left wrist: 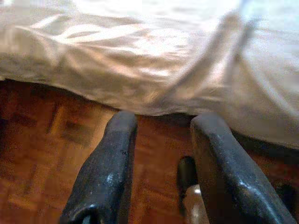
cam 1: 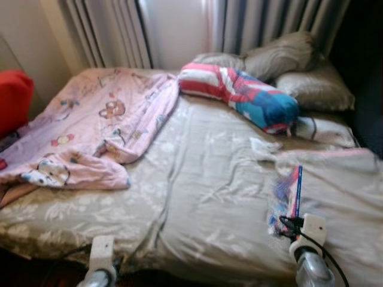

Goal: Clean up the room

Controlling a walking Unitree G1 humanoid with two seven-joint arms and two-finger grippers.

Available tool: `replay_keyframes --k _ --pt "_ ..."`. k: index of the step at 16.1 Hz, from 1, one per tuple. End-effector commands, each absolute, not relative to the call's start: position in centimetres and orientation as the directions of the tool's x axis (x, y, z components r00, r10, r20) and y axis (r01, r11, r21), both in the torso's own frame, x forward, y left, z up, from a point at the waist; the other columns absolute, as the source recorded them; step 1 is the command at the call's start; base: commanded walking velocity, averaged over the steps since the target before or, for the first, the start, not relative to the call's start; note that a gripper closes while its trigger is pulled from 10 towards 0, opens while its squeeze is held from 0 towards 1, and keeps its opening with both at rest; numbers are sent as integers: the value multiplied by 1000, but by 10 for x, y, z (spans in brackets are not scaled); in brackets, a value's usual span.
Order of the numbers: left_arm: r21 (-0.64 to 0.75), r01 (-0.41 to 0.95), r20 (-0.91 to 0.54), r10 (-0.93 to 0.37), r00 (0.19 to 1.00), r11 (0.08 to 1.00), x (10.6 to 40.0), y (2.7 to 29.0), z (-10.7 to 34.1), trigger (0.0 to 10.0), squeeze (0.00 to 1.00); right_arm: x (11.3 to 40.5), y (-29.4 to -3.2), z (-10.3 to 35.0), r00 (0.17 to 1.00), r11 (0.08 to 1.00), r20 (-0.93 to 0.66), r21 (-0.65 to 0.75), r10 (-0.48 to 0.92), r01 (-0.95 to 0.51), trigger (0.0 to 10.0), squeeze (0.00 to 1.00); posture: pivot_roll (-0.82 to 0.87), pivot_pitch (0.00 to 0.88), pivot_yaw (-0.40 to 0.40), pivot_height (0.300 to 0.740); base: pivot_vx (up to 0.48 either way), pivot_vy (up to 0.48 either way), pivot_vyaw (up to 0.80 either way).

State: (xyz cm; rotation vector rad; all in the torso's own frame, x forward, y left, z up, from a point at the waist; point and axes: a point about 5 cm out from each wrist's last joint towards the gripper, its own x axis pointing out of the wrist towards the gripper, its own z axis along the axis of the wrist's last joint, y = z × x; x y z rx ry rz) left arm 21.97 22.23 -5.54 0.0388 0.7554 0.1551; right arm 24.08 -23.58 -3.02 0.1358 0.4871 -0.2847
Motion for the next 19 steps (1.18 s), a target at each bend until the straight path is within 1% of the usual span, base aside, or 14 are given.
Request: replay_keyframes --k 1,7,10,14,16,19 --pt "99 -128 -687 161 708 987 216 227 -57 10000 0 253 -234 -20 873 956 -430 67 -230 285 10000 0 79 21 1 740 0 0 0" --pt "87 -147 -693 166 702 985 215 227 -57 10000 0 254 -233 -20 873 957 -433 68 -225 280 10000 0 81 17 0 740 0 0 0" --pt "88 -148 -697 167 698 985 214 228 -58 10000 0 254 -233 -20 873 958 -433 68 -223 278 10000 0 81 17 0 740 0 406 0" --pt "96 -136 -700 164 695 986 213 228 -59 10000 0 253 -232 -22 868 960 -447 61 -217 272 10000 0 79 20 0 740 0 0 0" --pt "94 -137 -701 163 694 986 213 227 -59 10000 0 248 -228 -28 855 972 -486 43 -181 230 10000 0 78 22 -1 740 0 0 0" --pt "92 -136 -700 161 696 987 213 226 -59 10000 0 246 -229 -29 849 970 -495 45 -185 238 10000 0 77 23 -1 740 0 0 0"
